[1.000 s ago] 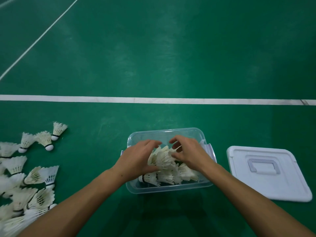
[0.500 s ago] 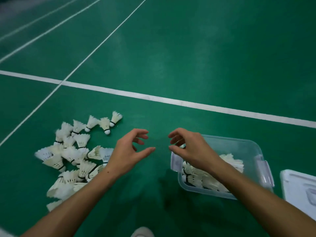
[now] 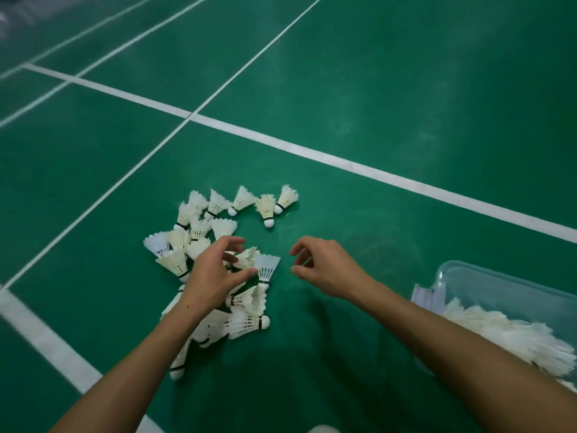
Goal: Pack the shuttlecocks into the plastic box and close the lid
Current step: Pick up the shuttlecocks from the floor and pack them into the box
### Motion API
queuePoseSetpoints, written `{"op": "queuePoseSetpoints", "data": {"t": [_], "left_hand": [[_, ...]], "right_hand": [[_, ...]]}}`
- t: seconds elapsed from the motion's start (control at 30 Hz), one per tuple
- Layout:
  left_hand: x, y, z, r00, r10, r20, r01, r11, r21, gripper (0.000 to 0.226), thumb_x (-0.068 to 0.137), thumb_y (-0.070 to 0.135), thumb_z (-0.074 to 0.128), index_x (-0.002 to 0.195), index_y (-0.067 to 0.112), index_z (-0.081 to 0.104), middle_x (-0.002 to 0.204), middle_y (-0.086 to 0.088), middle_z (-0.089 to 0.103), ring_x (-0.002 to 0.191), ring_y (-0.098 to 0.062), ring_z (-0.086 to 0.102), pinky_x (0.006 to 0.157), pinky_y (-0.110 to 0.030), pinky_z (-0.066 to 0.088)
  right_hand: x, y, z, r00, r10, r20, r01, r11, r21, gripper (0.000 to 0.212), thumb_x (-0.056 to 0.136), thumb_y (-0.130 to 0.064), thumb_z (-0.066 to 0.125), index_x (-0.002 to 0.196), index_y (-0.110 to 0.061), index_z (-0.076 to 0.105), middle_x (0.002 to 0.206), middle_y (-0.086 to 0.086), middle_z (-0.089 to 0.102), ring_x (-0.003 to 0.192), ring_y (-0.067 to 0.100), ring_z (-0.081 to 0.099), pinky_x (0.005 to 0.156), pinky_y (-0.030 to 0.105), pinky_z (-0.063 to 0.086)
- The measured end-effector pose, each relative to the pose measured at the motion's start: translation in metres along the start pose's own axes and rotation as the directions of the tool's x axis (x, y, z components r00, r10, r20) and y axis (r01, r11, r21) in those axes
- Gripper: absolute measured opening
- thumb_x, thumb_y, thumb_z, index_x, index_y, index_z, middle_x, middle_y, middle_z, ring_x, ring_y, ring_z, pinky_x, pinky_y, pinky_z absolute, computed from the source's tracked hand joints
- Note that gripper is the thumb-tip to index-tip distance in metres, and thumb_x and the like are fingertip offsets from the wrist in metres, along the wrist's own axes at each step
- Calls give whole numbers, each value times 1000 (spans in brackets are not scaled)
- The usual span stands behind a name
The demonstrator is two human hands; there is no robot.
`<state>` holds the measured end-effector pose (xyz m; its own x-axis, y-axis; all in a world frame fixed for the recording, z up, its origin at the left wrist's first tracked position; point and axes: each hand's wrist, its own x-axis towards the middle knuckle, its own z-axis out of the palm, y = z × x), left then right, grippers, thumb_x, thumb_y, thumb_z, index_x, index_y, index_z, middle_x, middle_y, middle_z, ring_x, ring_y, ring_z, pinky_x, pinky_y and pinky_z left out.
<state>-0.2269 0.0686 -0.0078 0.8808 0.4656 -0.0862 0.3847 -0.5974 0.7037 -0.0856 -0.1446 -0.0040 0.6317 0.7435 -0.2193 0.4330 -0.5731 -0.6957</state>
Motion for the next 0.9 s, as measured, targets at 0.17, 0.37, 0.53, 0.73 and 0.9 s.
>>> {"op": "queuePoseSetpoints", "data": {"t": [0.17, 0.37, 0.53, 0.73, 0.9], "left_hand": [[7, -33, -26, 999, 21, -25, -16, 979, 205, 55, 85, 19, 86, 134, 25, 62, 126, 6, 64, 108, -8, 60, 92, -30, 55], [31, -44, -28, 994, 99, 39, -106, 910, 402, 55, 90, 17, 81, 139, 27, 59, 138, 5, 59, 121, -14, 59, 106, -35, 49], [52, -40, -14, 975, 91, 205, -174, 886, 430, 59, 93, 14, 77, 143, 36, 54, 121, 7, 67, 95, -10, 64, 86, -35, 59], [72, -20, 1, 896, 90, 435, -373, 684, 627, 75, 90, 23, 80, 153, 40, 43, 106, 9, 68, 87, -12, 64, 69, -30, 56], [81, -13, 14, 843, -18, 538, -406, 637, 656, 70, 78, 45, 88, 141, 37, 58, 91, 12, 69, 82, -11, 60, 70, -34, 59]], "right_hand": [[29, -3, 35, 999, -28, 20, 30, 993, -117, 39, 94, -31, 73, 130, -25, 58, 127, 1, 66, 118, 22, 61, 99, 45, 52], [46, -9, 68, 998, -61, 17, 63, 988, -142, 48, 100, -28, 67, 143, -24, 46, 135, 6, 58, 126, 28, 50, 99, 46, 50], [54, -10, 78, 998, -55, -26, 51, 988, -143, 46, 100, -18, 66, 143, -22, 49, 117, 5, 71, 121, 31, 52, 89, 45, 53], [55, -3, 70, 1000, -21, 1, 21, 993, -120, 48, 100, -19, 65, 144, -22, 46, 115, 9, 69, 121, 31, 54, 88, 48, 54], [46, 7, 58, 1000, -2, -3, 1, 993, -117, 42, 101, -16, 60, 141, -22, 49, 116, 8, 70, 117, 30, 57, 81, 46, 54]]}}
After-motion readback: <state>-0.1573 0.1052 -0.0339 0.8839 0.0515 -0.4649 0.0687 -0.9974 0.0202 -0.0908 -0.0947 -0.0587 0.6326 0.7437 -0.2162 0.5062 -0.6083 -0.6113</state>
